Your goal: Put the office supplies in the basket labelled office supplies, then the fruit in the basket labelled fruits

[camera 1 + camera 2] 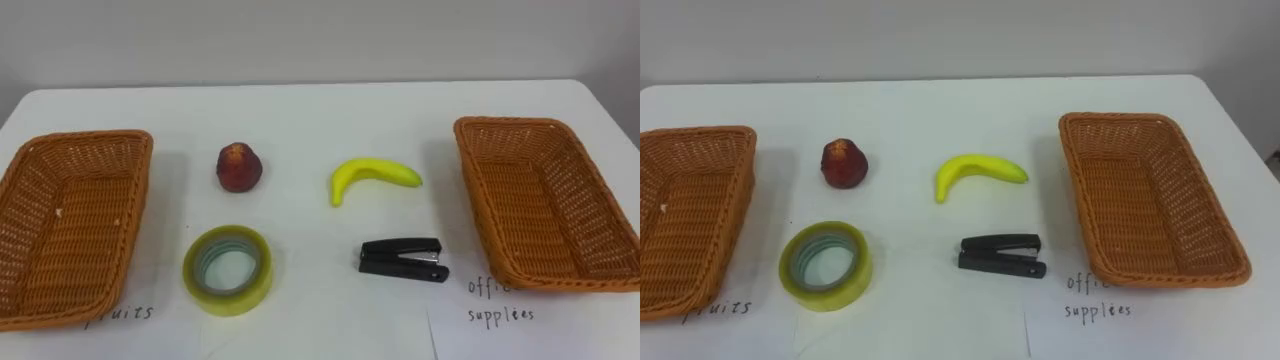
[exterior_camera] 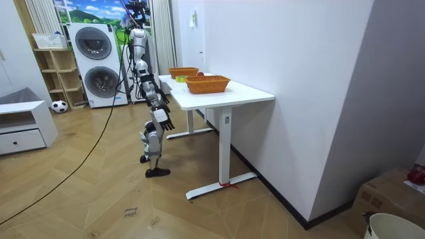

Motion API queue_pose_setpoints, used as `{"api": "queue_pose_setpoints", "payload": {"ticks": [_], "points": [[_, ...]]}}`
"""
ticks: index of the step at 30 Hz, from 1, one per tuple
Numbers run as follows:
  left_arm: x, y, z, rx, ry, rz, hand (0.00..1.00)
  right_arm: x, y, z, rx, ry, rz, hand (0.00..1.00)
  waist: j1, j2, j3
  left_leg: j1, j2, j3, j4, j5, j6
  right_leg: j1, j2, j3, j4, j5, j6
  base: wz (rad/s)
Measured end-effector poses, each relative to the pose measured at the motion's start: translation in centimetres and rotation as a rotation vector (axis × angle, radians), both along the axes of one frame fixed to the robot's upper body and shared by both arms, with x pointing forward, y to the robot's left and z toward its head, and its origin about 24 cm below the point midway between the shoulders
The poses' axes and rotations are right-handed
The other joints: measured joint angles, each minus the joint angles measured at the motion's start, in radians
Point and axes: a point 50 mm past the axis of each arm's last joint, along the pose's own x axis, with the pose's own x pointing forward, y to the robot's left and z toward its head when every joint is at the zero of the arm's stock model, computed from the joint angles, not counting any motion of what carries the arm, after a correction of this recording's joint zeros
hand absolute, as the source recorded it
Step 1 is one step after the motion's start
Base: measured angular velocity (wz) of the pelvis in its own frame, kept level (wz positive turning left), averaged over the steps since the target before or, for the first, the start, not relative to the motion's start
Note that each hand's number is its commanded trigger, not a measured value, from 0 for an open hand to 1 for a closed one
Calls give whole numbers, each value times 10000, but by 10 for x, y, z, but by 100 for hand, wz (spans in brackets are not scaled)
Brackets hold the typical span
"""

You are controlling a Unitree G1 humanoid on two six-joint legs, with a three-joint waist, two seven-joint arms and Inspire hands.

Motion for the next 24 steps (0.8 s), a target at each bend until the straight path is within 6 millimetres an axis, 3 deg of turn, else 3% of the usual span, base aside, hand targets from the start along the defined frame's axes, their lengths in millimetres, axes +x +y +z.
{"api": "queue_pose_setpoints", "payload": {"ticks": [13, 18, 24], "points": [[0, 2, 2, 491, -203, 77, 0, 0, -1, 0, -120, 37, -97, 0, 10, -85, 56, 127, 2, 24, -39, -3, 0, 105, 1, 9, 10, -2, 0, 0], [3, 6, 5, 784, -472, 256, 0, -2, -1, 0, -159, 52, -328, 0, 22, -83, 23, -5, 14, 12, -60, -3, -1, 4, 20, -5, 22, -1, -1, 0], [-7, 9, 5, 956, -366, 504, 0, -11, -3, 0, -143, 209, -805, 0, -27, -153, -29, 20, 13, 30, -44, -2, -2, 25, 15, 0, 2, 0, -2, 0]]}}
